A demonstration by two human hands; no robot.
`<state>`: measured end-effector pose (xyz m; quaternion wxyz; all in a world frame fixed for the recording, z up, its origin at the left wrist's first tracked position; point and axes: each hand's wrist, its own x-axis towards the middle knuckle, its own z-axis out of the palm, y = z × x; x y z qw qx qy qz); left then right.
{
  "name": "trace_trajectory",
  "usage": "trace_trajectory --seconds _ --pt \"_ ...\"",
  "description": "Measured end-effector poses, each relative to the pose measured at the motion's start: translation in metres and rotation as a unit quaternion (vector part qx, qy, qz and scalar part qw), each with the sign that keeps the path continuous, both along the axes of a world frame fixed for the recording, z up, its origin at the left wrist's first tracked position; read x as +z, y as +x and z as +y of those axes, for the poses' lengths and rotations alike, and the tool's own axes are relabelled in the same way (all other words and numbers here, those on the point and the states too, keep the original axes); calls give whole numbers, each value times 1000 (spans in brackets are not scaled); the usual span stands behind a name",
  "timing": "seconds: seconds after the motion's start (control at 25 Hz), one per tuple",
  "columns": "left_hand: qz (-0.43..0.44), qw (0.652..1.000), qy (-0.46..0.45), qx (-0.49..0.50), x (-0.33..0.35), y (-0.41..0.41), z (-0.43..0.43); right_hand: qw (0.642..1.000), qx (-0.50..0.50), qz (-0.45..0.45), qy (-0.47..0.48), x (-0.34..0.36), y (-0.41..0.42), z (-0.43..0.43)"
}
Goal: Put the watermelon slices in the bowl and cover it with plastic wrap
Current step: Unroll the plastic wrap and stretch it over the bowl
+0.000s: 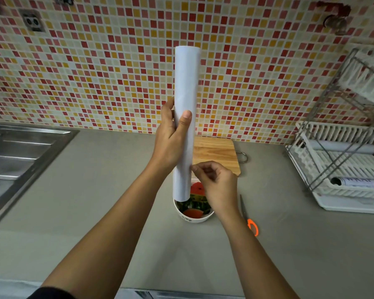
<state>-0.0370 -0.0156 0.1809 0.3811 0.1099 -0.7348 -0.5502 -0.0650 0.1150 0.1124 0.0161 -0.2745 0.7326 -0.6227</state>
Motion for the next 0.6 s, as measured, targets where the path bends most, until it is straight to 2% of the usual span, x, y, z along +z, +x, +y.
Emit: trace_trajectory --seconds 0.08,0.28,0.52,0.6 --pt "1 1000 4 11 2 -2 -3 1000 -14 12 8 1 -6 5" --pt "14 1000 4 17 5 -7 -1 999 9 -32 22 3 -2 7" --pt "18 1000 7 15 16 -10 -3 995 -32 50 74 -1 -9 10" --pt "23 999 12 26 19 -11 -4 998 -9 13 61 0 -9 12"
